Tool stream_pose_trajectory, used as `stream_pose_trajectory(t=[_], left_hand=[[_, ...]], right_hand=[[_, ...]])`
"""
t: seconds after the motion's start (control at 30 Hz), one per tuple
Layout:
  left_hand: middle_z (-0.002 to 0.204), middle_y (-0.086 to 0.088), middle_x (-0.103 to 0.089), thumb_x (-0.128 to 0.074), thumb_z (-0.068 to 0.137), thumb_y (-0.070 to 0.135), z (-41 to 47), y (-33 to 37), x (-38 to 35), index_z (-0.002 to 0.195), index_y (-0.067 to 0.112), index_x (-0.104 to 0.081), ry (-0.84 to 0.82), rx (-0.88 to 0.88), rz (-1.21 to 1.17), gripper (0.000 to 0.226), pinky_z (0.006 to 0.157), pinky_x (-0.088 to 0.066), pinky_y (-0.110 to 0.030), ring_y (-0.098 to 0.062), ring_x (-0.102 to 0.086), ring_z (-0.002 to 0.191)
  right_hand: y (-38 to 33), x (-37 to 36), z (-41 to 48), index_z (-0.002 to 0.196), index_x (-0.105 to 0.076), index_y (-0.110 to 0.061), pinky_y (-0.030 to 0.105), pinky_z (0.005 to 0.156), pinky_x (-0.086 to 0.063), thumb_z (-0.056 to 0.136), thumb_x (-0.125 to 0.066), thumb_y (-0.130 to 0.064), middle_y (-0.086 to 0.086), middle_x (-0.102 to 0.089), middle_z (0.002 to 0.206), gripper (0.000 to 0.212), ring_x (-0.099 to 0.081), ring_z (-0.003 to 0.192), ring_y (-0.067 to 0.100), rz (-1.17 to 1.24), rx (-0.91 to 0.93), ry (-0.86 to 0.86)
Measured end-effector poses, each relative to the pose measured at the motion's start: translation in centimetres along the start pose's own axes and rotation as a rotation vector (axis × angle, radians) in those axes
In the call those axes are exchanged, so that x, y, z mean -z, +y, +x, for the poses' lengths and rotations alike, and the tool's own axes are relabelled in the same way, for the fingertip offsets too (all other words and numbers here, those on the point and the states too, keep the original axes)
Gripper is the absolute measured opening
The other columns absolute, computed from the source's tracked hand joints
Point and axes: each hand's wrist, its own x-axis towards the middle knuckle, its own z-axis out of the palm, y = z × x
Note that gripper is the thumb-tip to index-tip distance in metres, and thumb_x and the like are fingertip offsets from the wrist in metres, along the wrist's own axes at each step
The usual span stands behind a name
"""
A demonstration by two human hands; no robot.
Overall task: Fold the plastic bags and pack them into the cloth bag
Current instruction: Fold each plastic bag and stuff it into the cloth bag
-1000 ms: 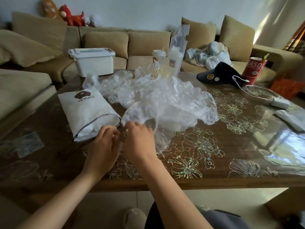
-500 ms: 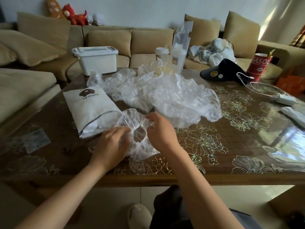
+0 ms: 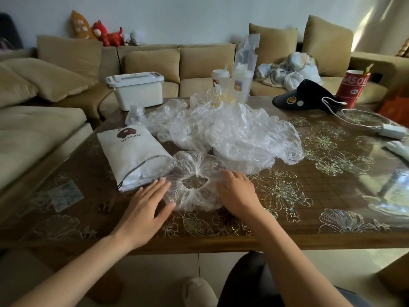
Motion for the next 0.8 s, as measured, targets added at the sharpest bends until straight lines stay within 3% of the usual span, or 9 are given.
stream_pose_trajectory(t=[0.1, 0.17, 0.23, 0.33, 0.47, 0.57, 0.67, 0.73, 0.8], left_hand=[[0.149, 0.02, -0.016, -0.021, 0.084, 0.071, -1.0, -0.3, 0.8, 0.141, 0.036, -0.026, -0.005, -0.152, 0.024, 0.068, 0.113, 0.004, -0.013, 0.008, -0.007, 0.139], [0.147, 0.014, -0.029, -0.034, 0.088, 0.059, -0.7, 0.1, 0.5, 0.138, 0.028, -0.041, 0.043, -0.191, 0.033, 0.059, 0.114, -0.003, -0.016, 0.0, -0.021, 0.138], [0.139, 0.001, -0.048, -0.061, 0.088, 0.031, -0.1, 0.6, 0.1, 0.125, 0.014, -0.059, 0.116, -0.216, 0.085, 0.04, 0.113, -0.018, -0.027, -0.014, -0.04, 0.133], [0.125, -0.005, -0.062, -0.065, 0.086, 0.009, 0.9, 1.9, -0.3, 0.105, 0.009, -0.068, 0.167, -0.152, 0.048, 0.019, 0.11, -0.025, -0.033, -0.021, -0.052, 0.124], [0.096, 0.001, -0.066, -0.054, 0.094, 0.015, 0.6, 3.0, 0.9, 0.1, 0.011, -0.061, 0.221, -0.186, -0.106, 0.01, 0.079, -0.046, -0.015, -0.013, -0.063, 0.093], [0.083, 0.007, -0.066, -0.04, 0.097, 0.039, -0.5, 3.0, 2.3, 0.101, 0.023, -0.052, 0.196, -0.31, -0.086, 0.02, 0.062, -0.048, -0.013, -0.007, -0.064, 0.076], [0.089, 0.007, -0.069, -0.035, 0.096, 0.051, -1.9, 2.5, 2.9, 0.107, 0.026, -0.051, 0.204, -0.384, -0.075, 0.032, 0.07, -0.05, -0.015, -0.001, -0.064, 0.081], [0.116, 0.023, -0.058, -0.047, 0.084, 0.065, -2.7, 2.2, 2.7, 0.125, 0.035, -0.044, 0.115, -0.328, -0.124, 0.051, 0.09, -0.039, -0.004, 0.013, -0.052, 0.106], [0.13, 0.033, -0.041, -0.057, 0.072, 0.069, -3.0, 1.4, 1.9, 0.136, 0.039, -0.035, 0.01, -0.216, -0.173, 0.074, 0.103, -0.028, -0.008, 0.019, -0.035, 0.12]], right_hand=[[-0.9, 1.4, -0.5, 0.133, -0.047, -0.018, 0.033, 0.087, -0.045, 0.086, -0.046, -0.007, 0.009, -0.047, 0.138, 0.048, -0.053, 0.105, 0.018, 0.154, 0.068, -0.077], [-1.2, 2.1, -0.7, 0.129, -0.05, -0.018, 0.024, 0.071, -0.041, 0.081, -0.05, -0.004, 0.009, -0.044, 0.14, 0.05, -0.051, 0.096, 0.016, 0.244, 0.116, -0.17], [-1.7, 2.4, -1.1, 0.134, -0.045, -0.02, 0.027, 0.083, -0.042, 0.08, -0.056, -0.006, 0.008, -0.034, 0.146, 0.057, -0.043, 0.115, 0.021, 0.204, 0.133, -0.247], [-1.9, 2.0, -1.8, 0.143, -0.029, -0.021, 0.04, 0.115, -0.015, 0.079, -0.067, -0.021, 0.007, -0.021, 0.151, 0.074, -0.015, 0.141, 0.025, -0.05, 0.149, -0.263], [-1.8, 1.7, -2.1, 0.132, -0.046, -0.015, 0.031, 0.109, -0.029, 0.084, -0.061, -0.009, 0.004, -0.041, 0.143, 0.051, -0.036, 0.132, 0.021, -0.01, 0.261, -0.081], [-1.6, 3.3, -1.7, 0.106, -0.065, -0.008, 0.028, 0.082, -0.049, 0.085, -0.053, -0.001, 0.008, -0.066, 0.11, 0.026, -0.062, 0.096, 0.021, 0.099, 0.284, -0.055], [-1.5, 4.0, -1.9, 0.088, -0.065, 0.0, 0.022, 0.055, -0.041, 0.083, -0.05, 0.0, 0.01, -0.065, 0.084, 0.016, -0.052, 0.064, 0.013, 0.156, 0.282, -0.165], [-1.6, 3.6, -2.1, 0.086, -0.065, 0.001, 0.02, 0.053, -0.037, 0.081, -0.051, -0.001, 0.007, -0.062, 0.079, 0.015, -0.048, 0.061, 0.011, 0.169, 0.287, -0.224], [-1.7, 3.3, -2.1, 0.089, -0.067, -0.002, 0.018, 0.052, -0.039, 0.081, -0.056, -0.003, 0.001, -0.061, 0.075, 0.014, -0.049, 0.059, 0.008, 0.269, 0.267, -0.275]])
